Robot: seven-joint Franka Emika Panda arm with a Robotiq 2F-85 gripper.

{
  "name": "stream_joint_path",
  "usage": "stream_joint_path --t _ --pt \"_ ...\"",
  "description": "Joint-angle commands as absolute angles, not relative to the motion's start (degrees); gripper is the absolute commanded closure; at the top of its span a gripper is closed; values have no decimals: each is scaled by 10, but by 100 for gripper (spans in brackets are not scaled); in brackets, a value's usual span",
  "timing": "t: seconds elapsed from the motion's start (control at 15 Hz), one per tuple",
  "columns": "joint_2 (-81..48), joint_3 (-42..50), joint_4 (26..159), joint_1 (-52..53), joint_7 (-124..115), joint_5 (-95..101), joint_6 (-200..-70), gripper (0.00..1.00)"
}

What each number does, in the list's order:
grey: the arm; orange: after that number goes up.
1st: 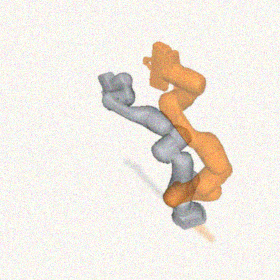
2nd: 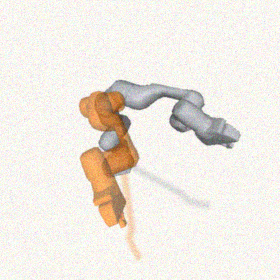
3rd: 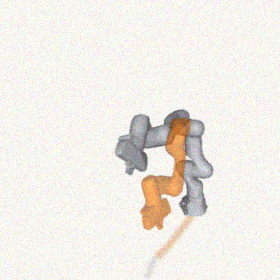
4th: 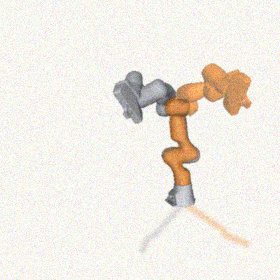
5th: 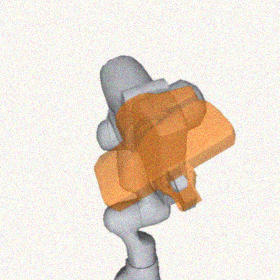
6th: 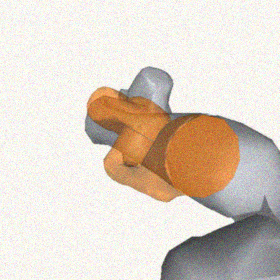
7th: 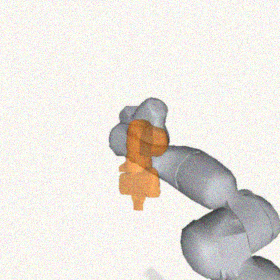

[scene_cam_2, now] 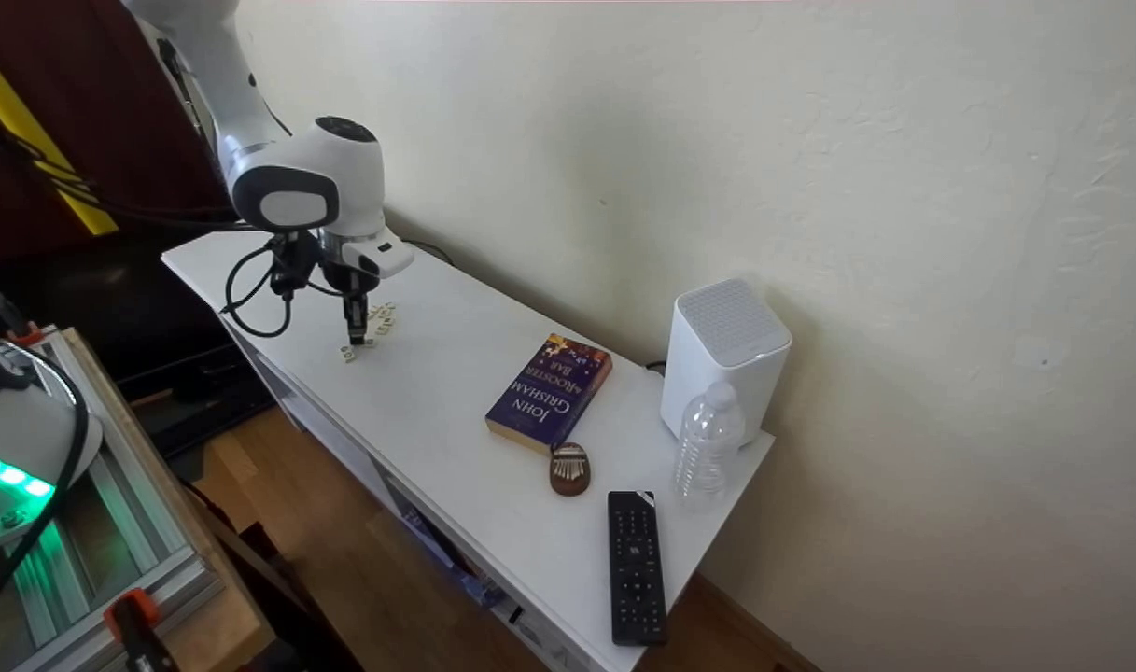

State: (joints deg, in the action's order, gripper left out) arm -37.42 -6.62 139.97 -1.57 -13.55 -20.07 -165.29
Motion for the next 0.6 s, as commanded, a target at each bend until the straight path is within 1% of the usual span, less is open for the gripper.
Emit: stream_joint_path --t 0.0,0.53 --pt "-398 -39 1408 -3 -136 -186 -1661 100" --pt "-401 -17 1409 7 -140 -183 -1672 100"
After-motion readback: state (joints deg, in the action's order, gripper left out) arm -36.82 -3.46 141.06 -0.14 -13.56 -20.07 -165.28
